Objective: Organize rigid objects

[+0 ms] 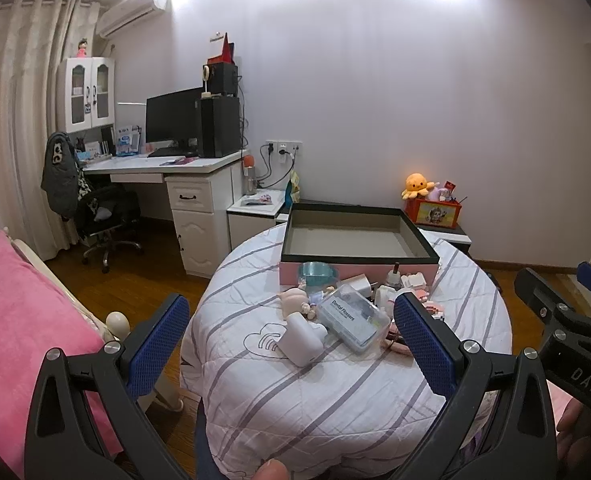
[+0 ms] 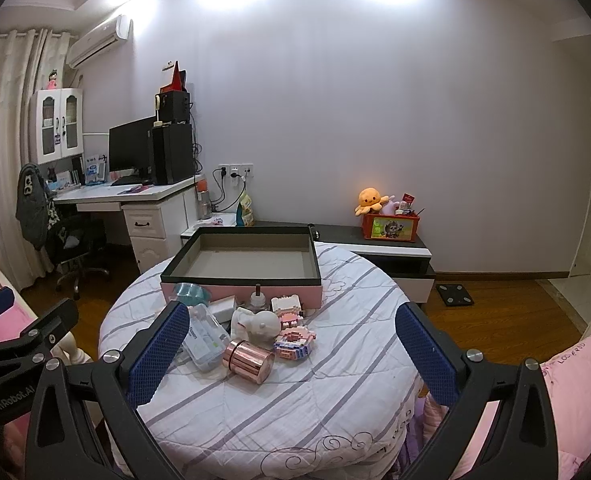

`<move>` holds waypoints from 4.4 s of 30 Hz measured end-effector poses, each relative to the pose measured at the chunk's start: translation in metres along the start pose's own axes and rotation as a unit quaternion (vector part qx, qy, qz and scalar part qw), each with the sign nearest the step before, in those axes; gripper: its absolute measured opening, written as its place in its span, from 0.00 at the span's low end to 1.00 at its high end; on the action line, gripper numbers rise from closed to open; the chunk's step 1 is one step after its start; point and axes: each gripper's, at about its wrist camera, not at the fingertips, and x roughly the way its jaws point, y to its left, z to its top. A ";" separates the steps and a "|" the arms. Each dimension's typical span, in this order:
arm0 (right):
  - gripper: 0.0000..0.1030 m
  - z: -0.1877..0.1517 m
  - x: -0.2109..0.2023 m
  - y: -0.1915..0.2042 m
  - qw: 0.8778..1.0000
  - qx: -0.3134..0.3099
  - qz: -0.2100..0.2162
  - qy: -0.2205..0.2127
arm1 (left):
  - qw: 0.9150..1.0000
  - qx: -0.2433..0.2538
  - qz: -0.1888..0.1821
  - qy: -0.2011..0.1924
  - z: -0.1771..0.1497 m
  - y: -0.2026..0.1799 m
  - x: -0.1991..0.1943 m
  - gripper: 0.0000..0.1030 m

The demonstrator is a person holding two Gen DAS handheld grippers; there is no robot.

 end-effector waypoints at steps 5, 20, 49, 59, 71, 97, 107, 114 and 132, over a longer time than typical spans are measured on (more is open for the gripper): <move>1.00 -0.002 0.006 0.001 1.000 -0.004 0.003 0.002 | 1.000 0.002 -0.001 -0.001 -0.003 0.001 0.005 1.00; 1.00 -0.030 0.071 -0.002 0.998 -0.015 0.013 0.062 | 0.998 0.004 -0.003 0.060 -0.043 0.007 0.071 1.00; 0.77 -0.083 0.197 0.027 0.975 -0.009 0.110 0.191 | 0.988 0.018 -0.033 0.153 -0.081 0.012 0.208 0.85; 0.68 -0.086 0.195 0.019 0.971 -0.001 0.146 0.190 | 0.988 0.005 -0.065 0.142 -0.082 0.013 0.197 0.64; 0.68 -0.082 0.174 0.011 0.970 0.005 0.163 0.181 | 0.991 0.000 -0.057 0.122 -0.077 0.016 0.170 0.64; 0.68 0.062 0.258 0.011 0.975 -0.033 0.175 0.134 | 0.995 0.030 -0.088 0.045 0.080 -0.013 0.237 0.64; 0.68 0.056 0.357 0.008 0.962 -0.023 0.165 0.214 | 0.990 0.026 -0.087 0.109 0.079 -0.041 0.319 0.64; 0.70 0.034 0.392 0.004 0.953 -0.008 0.153 0.262 | 0.983 0.025 -0.081 0.162 0.060 -0.044 0.359 0.64; 1.00 0.047 0.310 -0.031 0.962 0.081 0.186 0.183 | 0.997 0.033 -0.041 0.058 0.081 -0.020 0.256 1.00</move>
